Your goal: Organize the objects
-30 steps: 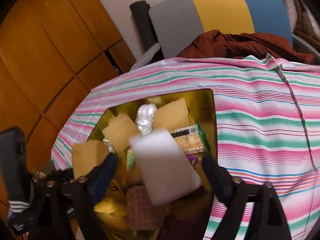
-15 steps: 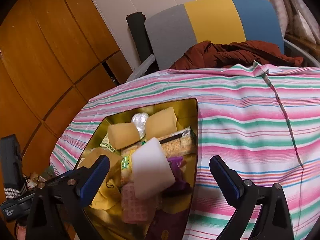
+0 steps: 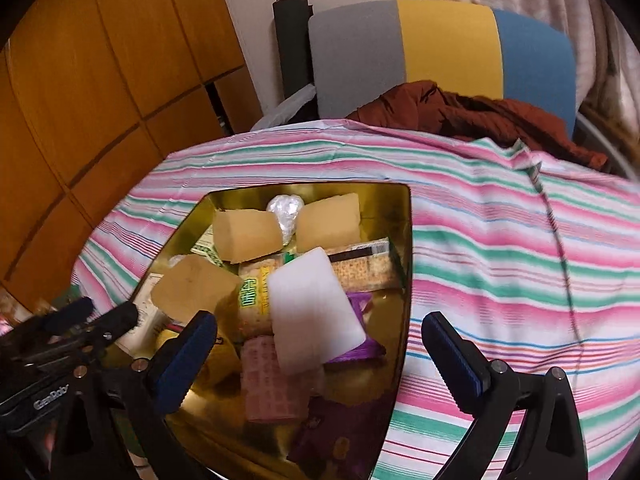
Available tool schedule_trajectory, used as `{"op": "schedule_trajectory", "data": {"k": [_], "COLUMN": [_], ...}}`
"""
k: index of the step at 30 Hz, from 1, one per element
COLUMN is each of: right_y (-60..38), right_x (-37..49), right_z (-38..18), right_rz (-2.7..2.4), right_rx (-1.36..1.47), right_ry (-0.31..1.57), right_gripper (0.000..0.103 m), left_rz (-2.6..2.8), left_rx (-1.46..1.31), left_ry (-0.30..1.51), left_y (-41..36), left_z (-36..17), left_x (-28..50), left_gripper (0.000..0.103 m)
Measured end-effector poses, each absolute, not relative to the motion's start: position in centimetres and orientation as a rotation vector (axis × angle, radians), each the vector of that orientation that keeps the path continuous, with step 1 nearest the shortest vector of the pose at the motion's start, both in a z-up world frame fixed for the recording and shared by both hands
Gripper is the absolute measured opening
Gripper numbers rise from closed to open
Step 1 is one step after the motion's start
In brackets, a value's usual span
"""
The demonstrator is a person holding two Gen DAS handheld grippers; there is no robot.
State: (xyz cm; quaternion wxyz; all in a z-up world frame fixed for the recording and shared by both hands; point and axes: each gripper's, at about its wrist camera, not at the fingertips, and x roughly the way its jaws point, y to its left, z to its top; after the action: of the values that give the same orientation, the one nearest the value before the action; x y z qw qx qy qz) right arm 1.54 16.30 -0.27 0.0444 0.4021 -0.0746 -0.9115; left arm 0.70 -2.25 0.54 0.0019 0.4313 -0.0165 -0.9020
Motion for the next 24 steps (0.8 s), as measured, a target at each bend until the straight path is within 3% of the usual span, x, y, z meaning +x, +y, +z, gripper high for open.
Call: {"op": "schedule_trajectory", "data": {"k": [11, 24], "right_y": [15.4, 14.1], "right_x": [1.2, 1.2], "right_z": [1.1, 1.5], "right_rz": [-2.858, -2.896], "right_rx": [1.286, 1.295], "right_ry": [-0.169, -0.039], "right_gripper": [0.103, 0.103], "left_rz": [-2.790, -2.782], "left_rx": [1.326, 1.328], "left_ry": [-0.018, -0.105], "left_y": [-3.1, -1.9], "left_z": [1.2, 1.8], "left_x": [1.3, 1.9], "left_gripper": [0.072, 0.072]}}
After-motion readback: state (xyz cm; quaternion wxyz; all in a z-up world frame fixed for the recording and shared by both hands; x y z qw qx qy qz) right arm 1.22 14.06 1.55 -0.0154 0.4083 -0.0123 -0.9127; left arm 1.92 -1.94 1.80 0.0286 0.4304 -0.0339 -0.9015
